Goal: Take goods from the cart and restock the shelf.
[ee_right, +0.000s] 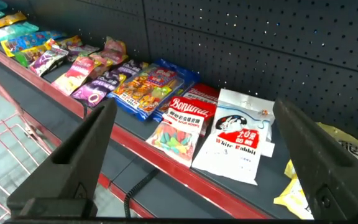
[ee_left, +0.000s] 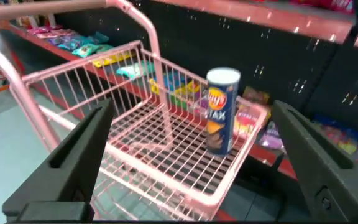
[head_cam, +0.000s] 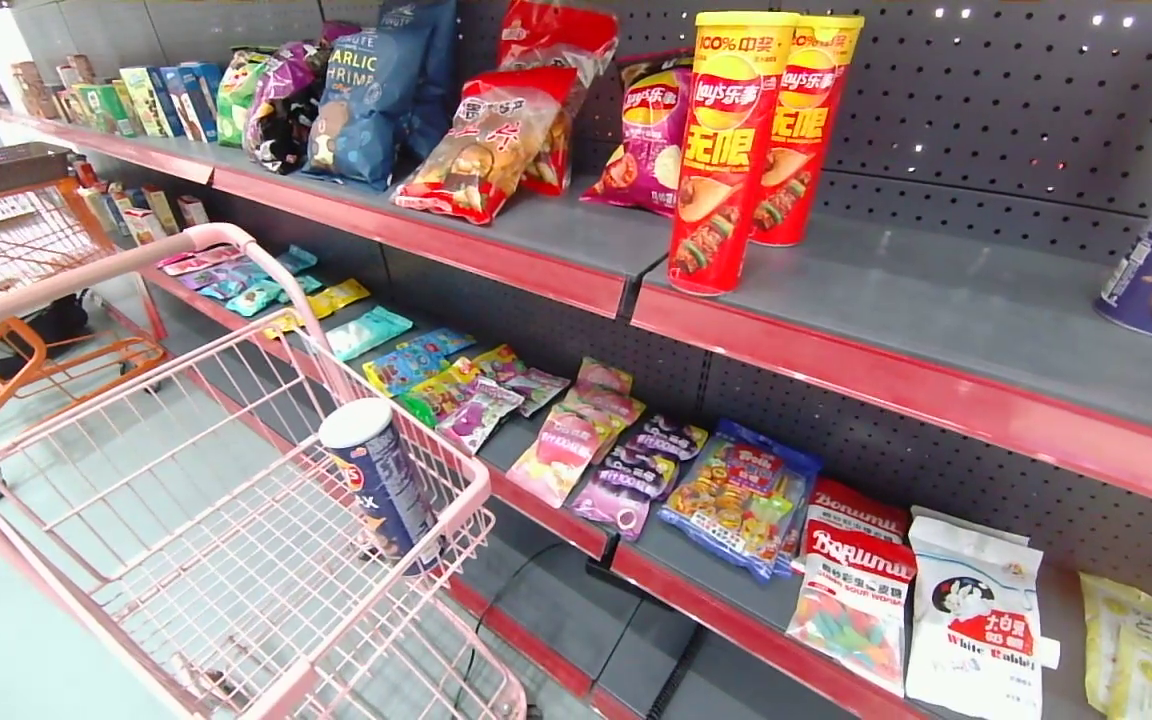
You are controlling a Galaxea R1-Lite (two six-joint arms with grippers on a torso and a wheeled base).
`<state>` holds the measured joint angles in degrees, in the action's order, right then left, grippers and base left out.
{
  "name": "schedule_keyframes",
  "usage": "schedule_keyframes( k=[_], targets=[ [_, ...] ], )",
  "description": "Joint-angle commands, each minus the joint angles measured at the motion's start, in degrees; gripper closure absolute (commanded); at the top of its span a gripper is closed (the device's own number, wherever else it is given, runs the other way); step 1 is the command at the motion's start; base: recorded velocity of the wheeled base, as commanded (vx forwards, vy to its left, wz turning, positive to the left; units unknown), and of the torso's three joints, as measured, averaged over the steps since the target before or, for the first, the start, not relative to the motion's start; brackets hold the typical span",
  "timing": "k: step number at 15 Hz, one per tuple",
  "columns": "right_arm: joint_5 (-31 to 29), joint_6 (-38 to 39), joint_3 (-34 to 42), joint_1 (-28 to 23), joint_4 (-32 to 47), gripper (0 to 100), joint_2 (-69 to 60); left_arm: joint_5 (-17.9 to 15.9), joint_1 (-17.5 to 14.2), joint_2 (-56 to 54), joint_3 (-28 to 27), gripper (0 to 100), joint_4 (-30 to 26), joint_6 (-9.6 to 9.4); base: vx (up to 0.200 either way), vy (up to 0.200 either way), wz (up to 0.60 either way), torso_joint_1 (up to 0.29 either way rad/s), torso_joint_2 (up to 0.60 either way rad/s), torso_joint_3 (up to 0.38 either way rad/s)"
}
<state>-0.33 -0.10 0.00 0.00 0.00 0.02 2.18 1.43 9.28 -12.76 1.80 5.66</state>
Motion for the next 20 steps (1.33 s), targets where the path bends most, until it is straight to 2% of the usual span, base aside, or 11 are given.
schedule_keyframes(
  k=[1,3,5,6,7,8,9,12,14,17,20],
  targets=[
    [0.0,0.0,0.0,0.0,0.0,0,0.1,1.7,0.7,28.8,-19.0,0,1.4,3.84,0.000,0.000,0.00,0.000,0.00,0.000],
    [0.0,0.0,0.0,0.0,0.0,0,0.0,1.8,0.7,34.8,-16.9,0,1.8,3.92,0.000,0.000,0.00,0.000,0.00,0.000],
    [0.0,0.0,0.0,0.0,0.0,0,0.0,1.7,0.7,39.8,-15.4,0,5.3,4.10,0.000,0.000,0.00,0.000,0.00,0.000],
    [0.0,0.0,0.0,0.0,0.0,0,0.0,0.9,0.7,49.4,-11.4,0,17.5,4.10,0.000,0.000,0.00,0.000,0.00,0.000],
    [0.0,0.0,0.0,0.0,0.0,0,0.0,0.4,0.7,52.6,-10.1,0,21.7,4.01,0.000,0.000,0.00,0.000,0.00,0.000],
    [0.0,0.0,0.0,0.0,0.0,0,0.0,-1.7,0.7,60.2,-6.1,0,32.6,3.84,0.000,0.000,0.00,0.000,0.00,0.000],
    [0.0,0.0,0.0,0.0,0.0,0,0.1,-3.4,0.7,63.5,-4.3,0,36.5,3.75,0.000,0.000,0.00,0.000,0.00,0.000],
    [0.0,-0.1,0.0,0.0,0.0,0,0.0,-8.0,0.3,70.7,-3.5,0,39.0,3.75,0.000,0.000,0.00,0.000,0.00,0.000],
    [0.0,-0.1,0.0,0.0,0.0,0,0.0,-10.7,0.3,75.1,-3.8,0,40.7,2.34,0.000,0.000,0.00,0.000,0.00,0.000],
    [0.0,-0.1,0.0,0.0,0.0,0,0.1,-12.4,0.3,82.3,-3.8,0,47.8,1.81,0.000,0.000,0.00,0.000,0.00,0.000],
    [0.0,-0.1,0.0,0.0,0.0,0,0.1,-13.3,0.3,88.4,-3.9,0,54.3,0.23,0.000,0.000,0.00,0.000,0.00,0.000]
  ],
)
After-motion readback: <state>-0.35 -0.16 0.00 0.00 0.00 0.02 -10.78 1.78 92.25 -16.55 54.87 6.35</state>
